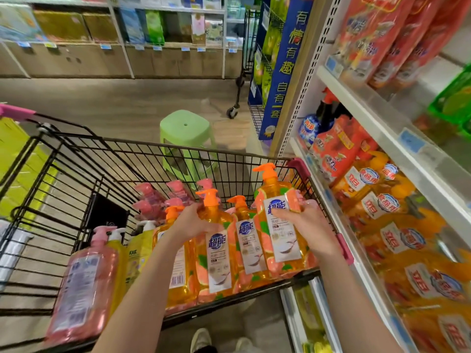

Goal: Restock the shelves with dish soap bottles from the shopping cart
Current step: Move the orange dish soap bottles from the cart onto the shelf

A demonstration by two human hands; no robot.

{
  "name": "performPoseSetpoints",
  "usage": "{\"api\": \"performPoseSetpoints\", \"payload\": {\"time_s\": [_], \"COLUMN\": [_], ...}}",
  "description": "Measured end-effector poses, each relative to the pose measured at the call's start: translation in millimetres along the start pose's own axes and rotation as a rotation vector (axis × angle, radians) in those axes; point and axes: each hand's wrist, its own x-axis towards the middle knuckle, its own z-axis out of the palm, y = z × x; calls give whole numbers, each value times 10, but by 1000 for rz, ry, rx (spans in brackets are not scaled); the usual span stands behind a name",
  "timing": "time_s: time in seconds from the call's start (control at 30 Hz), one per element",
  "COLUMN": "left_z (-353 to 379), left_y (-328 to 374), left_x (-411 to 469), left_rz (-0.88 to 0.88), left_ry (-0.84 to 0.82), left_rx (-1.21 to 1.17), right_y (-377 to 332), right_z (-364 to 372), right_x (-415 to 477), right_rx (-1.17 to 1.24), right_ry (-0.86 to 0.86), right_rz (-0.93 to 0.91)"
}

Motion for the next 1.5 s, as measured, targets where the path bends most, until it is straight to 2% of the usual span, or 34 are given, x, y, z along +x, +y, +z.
{"api": "performPoseSetpoints", "payload": {"time_s": [0.17,0.23,0.33,0.43,0.53,0.73,0.87,1.13,1.5], "left_z": [-3,5,57,162,253,130,181,512,1134], "left_y": [-33,-18,-51,-23,50,467,649,718,345], "left_x": [-116,-196,-329,-578,-832,-1292,-1606,-1994,-2715], "left_rz": [-31,-31,-13,37,146,333,444,587,776], "left_ry": [-122,-115,31,238,376,508,534,334,-112], "left_rx": [3,0,-22,106,85,64,14,16,186], "right_y": [0,11,14,39,78,148,160,442,1540], "right_z": [6,-1,-10,-50,-82,-217,-328,-574,-234], "right_x": [-134,-189,-277,-332,-405,-591,-813,-1582,-3271], "right_rx": [44,50,30,39,28,-4,-71,5,32], "right_ry": [-16,4,15,35,53,76,134,294,774], "right_rz": [7,-5,-25,-39,-67,-108,-157,-192,3]}}
